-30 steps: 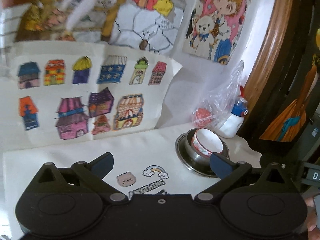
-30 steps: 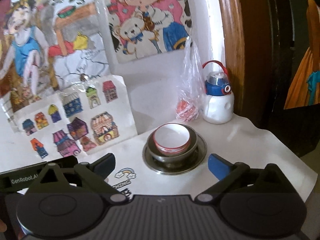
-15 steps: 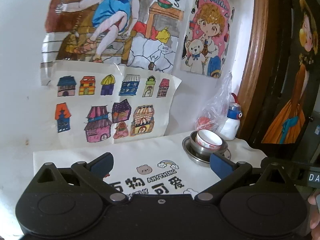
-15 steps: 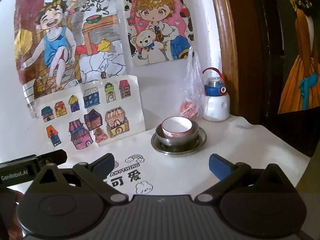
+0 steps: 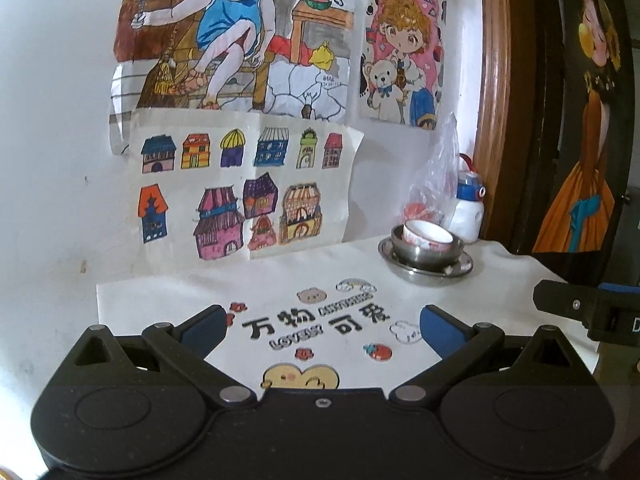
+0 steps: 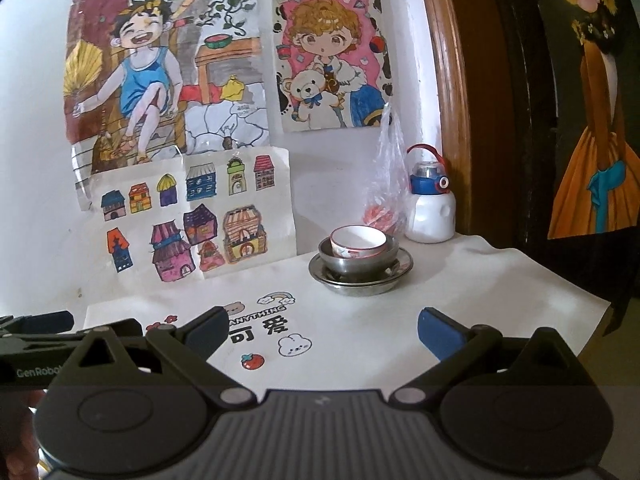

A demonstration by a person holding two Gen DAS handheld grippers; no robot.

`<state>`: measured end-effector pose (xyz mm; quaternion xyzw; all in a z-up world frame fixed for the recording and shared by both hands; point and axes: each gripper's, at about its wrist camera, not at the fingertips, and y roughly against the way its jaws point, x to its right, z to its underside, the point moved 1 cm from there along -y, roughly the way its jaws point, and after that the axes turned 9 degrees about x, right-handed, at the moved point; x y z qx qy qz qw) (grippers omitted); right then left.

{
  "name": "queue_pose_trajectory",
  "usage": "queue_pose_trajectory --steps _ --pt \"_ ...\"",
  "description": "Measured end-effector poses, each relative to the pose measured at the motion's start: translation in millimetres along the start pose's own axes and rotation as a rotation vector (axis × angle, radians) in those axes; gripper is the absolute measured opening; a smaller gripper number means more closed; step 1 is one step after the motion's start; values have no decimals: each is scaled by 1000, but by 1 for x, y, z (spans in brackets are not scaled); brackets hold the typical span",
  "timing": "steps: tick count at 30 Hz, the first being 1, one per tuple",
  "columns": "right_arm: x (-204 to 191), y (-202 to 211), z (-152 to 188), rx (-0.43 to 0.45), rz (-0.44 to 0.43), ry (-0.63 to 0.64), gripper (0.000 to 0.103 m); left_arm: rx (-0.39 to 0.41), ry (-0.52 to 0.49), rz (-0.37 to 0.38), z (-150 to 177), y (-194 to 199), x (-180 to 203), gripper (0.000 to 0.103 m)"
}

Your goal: Organize plates and bowls

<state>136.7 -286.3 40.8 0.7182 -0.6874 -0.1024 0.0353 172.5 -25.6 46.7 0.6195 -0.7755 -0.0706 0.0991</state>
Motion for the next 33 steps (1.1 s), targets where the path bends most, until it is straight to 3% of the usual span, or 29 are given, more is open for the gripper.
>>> queue_pose_trajectory --steps 33 --pt "2 3 60 -26 29 -54 103 -33 20 -75 50 11 -18 102"
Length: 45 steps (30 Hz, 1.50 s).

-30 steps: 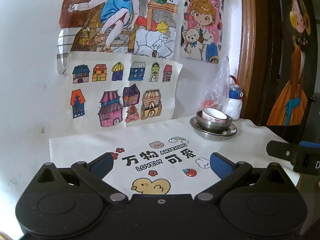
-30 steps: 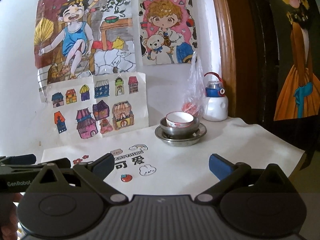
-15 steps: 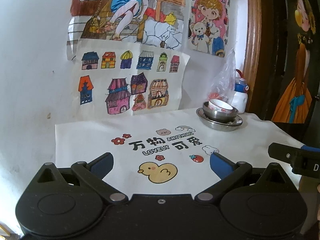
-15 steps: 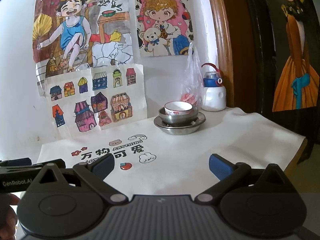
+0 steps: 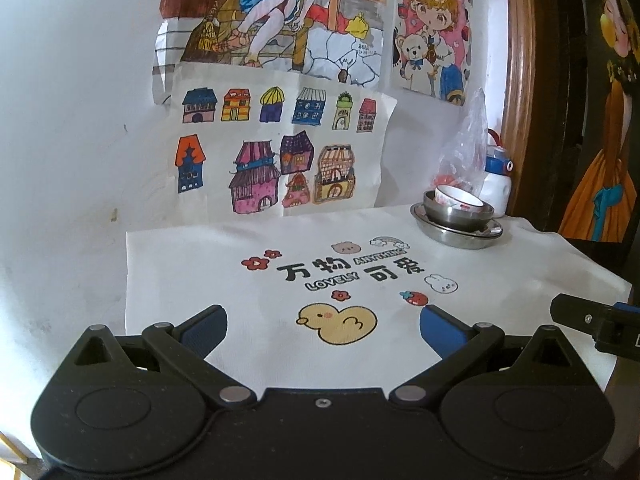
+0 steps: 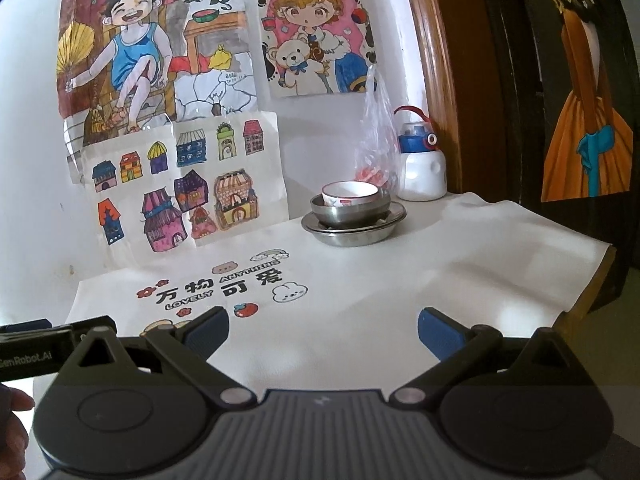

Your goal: Organize plates and bowls

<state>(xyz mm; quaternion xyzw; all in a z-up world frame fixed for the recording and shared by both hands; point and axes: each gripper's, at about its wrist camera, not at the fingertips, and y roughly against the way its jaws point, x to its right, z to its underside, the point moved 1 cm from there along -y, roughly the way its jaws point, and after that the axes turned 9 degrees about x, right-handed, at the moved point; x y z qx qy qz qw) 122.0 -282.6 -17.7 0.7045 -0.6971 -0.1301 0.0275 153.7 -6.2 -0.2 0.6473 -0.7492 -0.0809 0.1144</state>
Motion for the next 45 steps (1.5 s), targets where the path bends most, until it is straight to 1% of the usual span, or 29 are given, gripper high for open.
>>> queue_pose_trajectory --steps 9,33,38,45 --pt "0 -1 1 -8 -8 2 103 -19 -11 10 8 -1 3 102" --pt "-4 -4 1 -8 -14 -6 103 -26 -14 1 7 -5 2 102" --pt "-5 -5 1 -7 -14 -6 103 -37 2 39 7 -6 1 102" --pt "-6 -7 2 -12 -14 -8 103 -38 -5 40 7 -7 2 102"
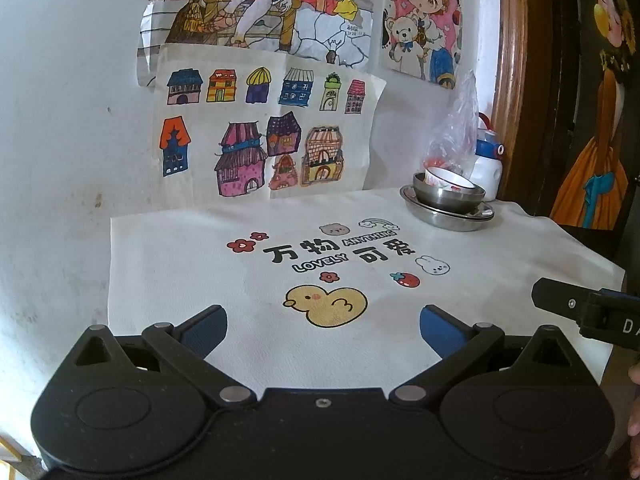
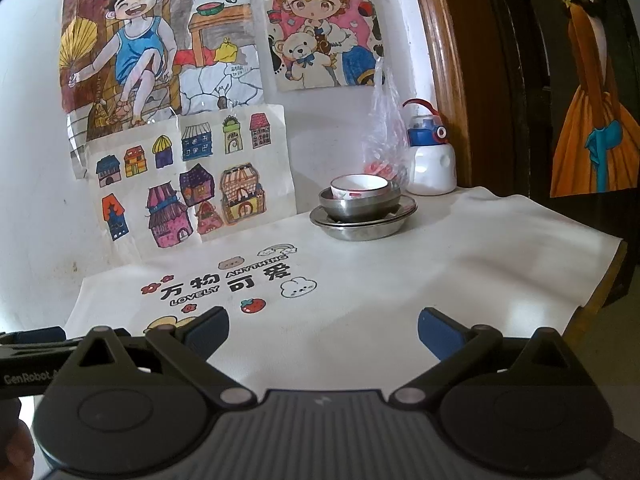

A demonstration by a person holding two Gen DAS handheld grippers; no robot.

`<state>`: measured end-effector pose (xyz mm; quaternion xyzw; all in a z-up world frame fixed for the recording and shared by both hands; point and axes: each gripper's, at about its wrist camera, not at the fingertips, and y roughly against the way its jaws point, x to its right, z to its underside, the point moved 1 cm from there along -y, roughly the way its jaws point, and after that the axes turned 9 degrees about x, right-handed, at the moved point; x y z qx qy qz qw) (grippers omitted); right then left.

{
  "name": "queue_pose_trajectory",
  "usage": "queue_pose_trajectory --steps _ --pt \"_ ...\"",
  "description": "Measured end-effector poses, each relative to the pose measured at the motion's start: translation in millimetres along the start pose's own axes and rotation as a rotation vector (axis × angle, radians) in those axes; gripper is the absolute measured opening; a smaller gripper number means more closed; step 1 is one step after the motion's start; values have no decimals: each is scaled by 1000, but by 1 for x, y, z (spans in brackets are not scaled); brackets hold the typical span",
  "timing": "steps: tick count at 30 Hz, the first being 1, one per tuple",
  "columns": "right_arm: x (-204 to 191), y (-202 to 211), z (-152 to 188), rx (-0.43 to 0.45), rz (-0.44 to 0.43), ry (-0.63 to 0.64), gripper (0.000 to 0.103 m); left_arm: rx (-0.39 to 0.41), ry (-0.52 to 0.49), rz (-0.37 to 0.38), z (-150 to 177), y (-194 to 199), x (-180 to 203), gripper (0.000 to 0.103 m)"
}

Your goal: Organize plates and bowls

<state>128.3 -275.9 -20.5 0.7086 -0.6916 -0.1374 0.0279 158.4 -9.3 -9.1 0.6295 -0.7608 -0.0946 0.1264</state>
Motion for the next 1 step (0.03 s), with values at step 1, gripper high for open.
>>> queue_pose_trajectory --steps 1 --pt "0 0 0 -1 1 -1 103 0 -1 -1 0 0 0 102"
